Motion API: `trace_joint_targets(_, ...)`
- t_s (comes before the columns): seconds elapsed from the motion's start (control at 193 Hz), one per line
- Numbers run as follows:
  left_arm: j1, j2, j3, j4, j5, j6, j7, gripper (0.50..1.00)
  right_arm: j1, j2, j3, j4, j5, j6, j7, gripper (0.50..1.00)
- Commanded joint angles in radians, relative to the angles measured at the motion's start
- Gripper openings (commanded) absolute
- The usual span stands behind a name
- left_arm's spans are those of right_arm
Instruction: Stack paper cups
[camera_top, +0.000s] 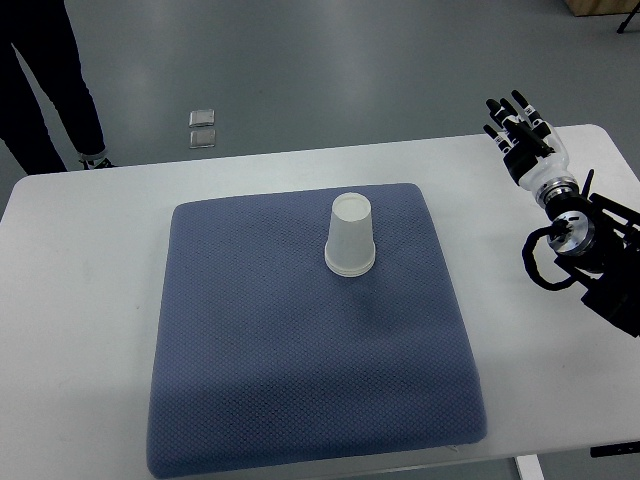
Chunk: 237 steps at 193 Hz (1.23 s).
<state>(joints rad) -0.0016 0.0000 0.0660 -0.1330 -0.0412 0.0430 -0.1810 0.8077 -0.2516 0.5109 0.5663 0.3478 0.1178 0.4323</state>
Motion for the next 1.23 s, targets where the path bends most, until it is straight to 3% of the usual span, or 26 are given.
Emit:
trace_joint_targets(0.0, 0.000, 0.000, 0.000, 0.001, 0.000, 0.000, 0.000, 1.000, -0.001, 0.035, 0.011, 0.004, -0.010, 0.002, 0.005, 0.899)
trace_joint_targets(0.321, 0.000, 0.000, 0.000, 0.001, 0.001, 0.000, 0.000, 1.000, 0.005, 0.069, 0.011, 0.009, -0.078, 0.052, 0.057, 0.901)
trace_joint_targets(0.451, 0.000, 0.000, 0.000, 0.000, 0.000, 0.000, 0.000, 1.000, 0.025, 0.071, 0.011, 0.009, -0.099, 0.031, 0.056, 0.901)
trace_joint_targets(0.617, 0.000, 0.000, 0.000, 0.000, 0.000, 0.000, 0.000, 1.000, 0.054, 0.072, -0.003, 0.007, -0.174, -0.066, 0.054, 0.913)
trace_joint_targets(1.223, 0.000, 0.000, 0.000, 0.001, 0.000, 0.000, 0.000, 1.000, 0.065, 0.074, 0.008, 0.009, -0.233, -0.110, 0.057, 0.913)
